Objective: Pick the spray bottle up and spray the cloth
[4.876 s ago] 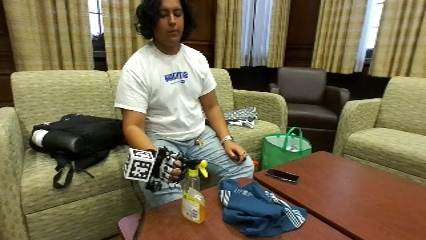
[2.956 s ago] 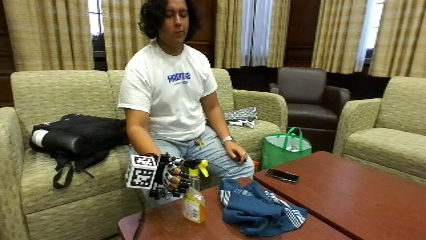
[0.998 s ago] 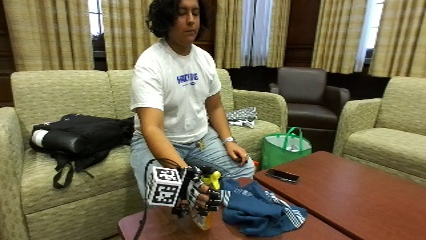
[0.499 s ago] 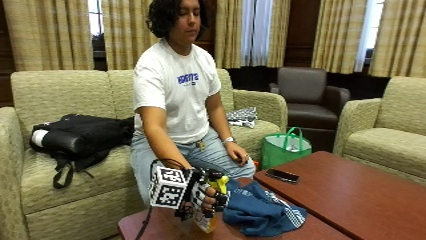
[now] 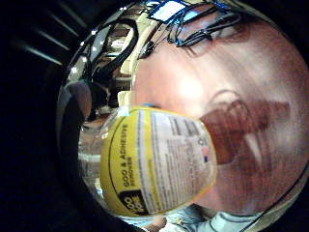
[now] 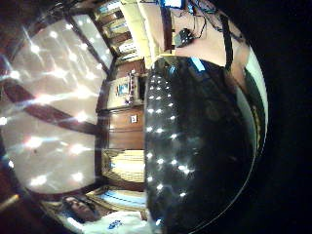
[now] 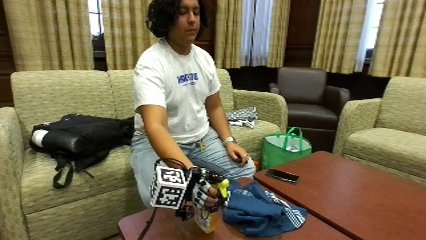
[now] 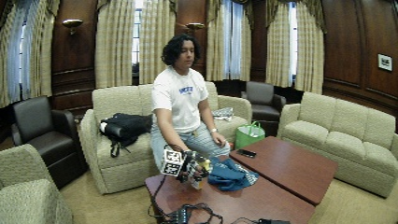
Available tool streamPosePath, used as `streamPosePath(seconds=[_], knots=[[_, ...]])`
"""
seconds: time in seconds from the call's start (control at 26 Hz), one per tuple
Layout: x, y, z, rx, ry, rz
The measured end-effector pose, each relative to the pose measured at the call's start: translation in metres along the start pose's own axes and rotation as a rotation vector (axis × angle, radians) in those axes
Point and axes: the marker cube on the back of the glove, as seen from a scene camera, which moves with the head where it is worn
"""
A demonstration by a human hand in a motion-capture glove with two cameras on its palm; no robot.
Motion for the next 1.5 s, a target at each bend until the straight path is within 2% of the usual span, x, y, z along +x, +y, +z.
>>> streamPosePath(seconds=[0.38,0.65,1.15,1.5], knots=[[0.003,-0.001,-0.003,0.016,0.003,-0.065],[-0.005,0.018,-0.014,0.027,0.057,-0.174],[-0.089,0.048,-0.055,0.029,0.112,-0.287],[-0.126,0.071,-0.051,-0.038,0.227,-0.393]])
